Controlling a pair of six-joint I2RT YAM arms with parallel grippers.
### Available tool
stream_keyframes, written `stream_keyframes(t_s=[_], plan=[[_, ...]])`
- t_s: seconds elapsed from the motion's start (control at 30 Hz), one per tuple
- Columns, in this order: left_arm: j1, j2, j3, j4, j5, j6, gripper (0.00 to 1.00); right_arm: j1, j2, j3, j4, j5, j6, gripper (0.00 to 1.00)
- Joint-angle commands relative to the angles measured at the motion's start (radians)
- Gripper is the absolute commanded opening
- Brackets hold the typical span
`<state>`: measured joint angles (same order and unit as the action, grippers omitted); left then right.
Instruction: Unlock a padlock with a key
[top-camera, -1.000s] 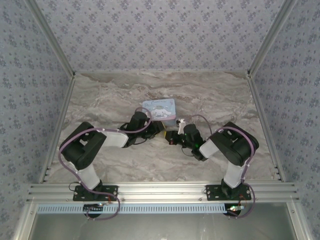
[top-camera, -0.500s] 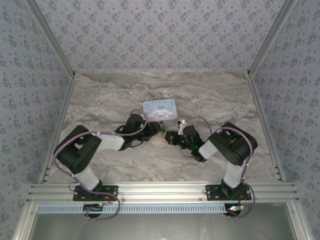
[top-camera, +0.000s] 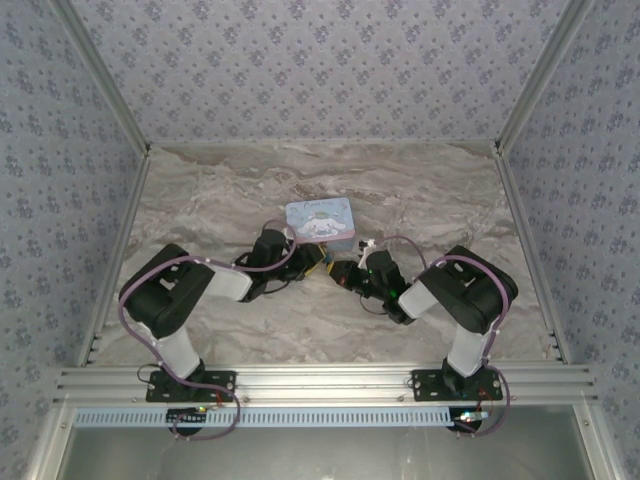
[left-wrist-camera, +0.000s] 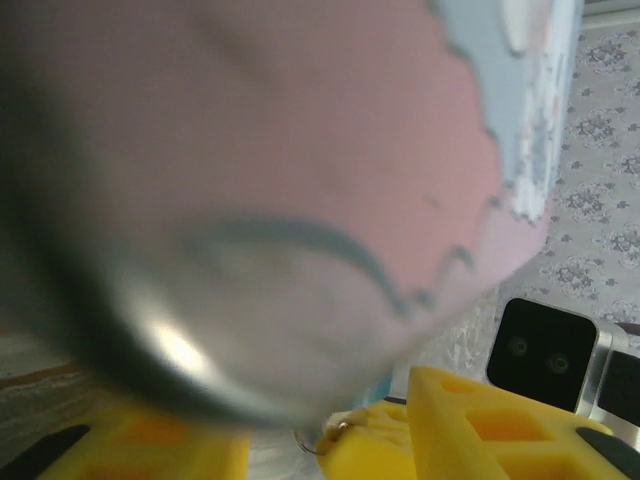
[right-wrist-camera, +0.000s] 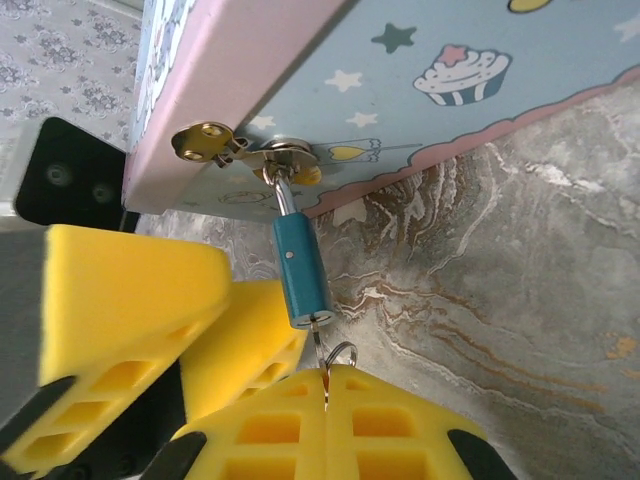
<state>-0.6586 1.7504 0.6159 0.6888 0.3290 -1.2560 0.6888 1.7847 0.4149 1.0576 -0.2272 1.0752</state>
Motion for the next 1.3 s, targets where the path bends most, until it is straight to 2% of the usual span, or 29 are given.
stream_keyframes(t_s=[0.0,0.3,0.5,0.83,1.27], plan=[[0.002,0.025,0.007,0.082,0.020,-0.028,0.42,-0.001,-0.013,0.008,-0.022,-0.009,0.047,0.00],[-0.001,0.067,0.008,0.144,0.028,-0.065,0.38,0.000,-0.005,0.019,-0.039,-0.010,0.056,0.00],[-0.017,0.091,0.021,0.134,0.025,-0.064,0.42,-0.001,-0.008,0.024,-0.028,-0.007,0.069,0.00],[-0.034,0.130,0.039,0.168,0.036,-0.084,0.42,-0.003,-0.017,0.026,-0.033,0.001,0.080,0.00],[-0.028,0.018,-0.019,0.108,-0.030,-0.050,0.49,-0.008,-0.023,0.010,-0.042,0.015,0.073,0.00]])
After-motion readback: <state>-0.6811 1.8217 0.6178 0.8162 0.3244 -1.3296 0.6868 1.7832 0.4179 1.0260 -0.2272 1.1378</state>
